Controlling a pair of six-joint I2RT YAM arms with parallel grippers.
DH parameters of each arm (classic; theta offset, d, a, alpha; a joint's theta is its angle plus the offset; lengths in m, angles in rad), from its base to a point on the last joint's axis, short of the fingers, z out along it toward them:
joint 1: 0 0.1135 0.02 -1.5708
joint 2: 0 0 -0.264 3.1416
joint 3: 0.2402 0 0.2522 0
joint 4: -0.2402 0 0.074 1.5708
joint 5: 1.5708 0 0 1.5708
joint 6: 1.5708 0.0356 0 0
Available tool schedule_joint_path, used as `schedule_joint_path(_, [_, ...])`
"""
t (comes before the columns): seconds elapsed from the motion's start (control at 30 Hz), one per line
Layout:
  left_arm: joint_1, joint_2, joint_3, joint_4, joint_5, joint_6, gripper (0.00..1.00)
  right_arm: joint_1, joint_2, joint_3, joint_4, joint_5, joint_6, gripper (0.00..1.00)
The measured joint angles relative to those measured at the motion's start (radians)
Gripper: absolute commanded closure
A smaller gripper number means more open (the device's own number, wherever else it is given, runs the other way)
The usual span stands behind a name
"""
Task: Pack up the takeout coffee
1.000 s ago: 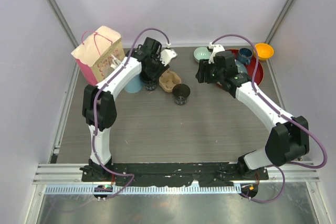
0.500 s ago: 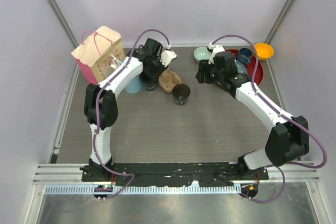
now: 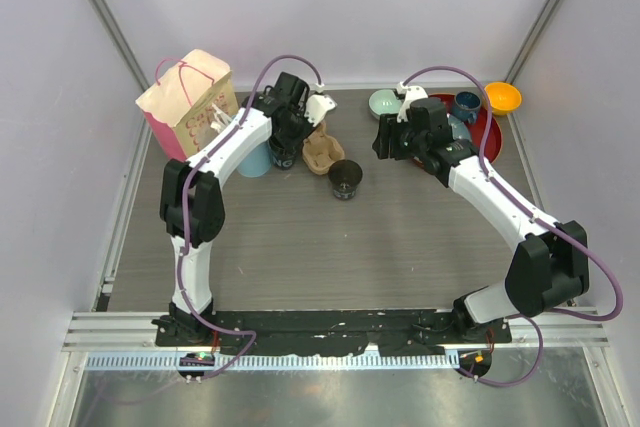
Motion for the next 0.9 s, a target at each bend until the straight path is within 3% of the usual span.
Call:
schedule_joint_path(0.3, [0.0,-0.037,-0.024,0.013,0.0,-0.008,1.0,0.001,0.017,0.0,0.009,-0.035,0.02,0.44])
schedule_joint_path(0.5, [0.0,-0.196,-0.211,0.101,0.004,-0.025,1.0,0.042,0.061,-0.027,0.133,-0.084,0.146,0.45])
schedule_joint_path(0.67, [0.0,-0.233,-0.277,0.153,0.015,-0.028,1.0,0.114,0.18,-0.026,0.309,-0.131,0.304,0.47])
schedule_joint_path(0.9, [-0.011,-0.246,-0.314,0.201,0.005,-0.019,1.0,0.171,0.354,0.019,0.415,-0.18,0.42,0.47])
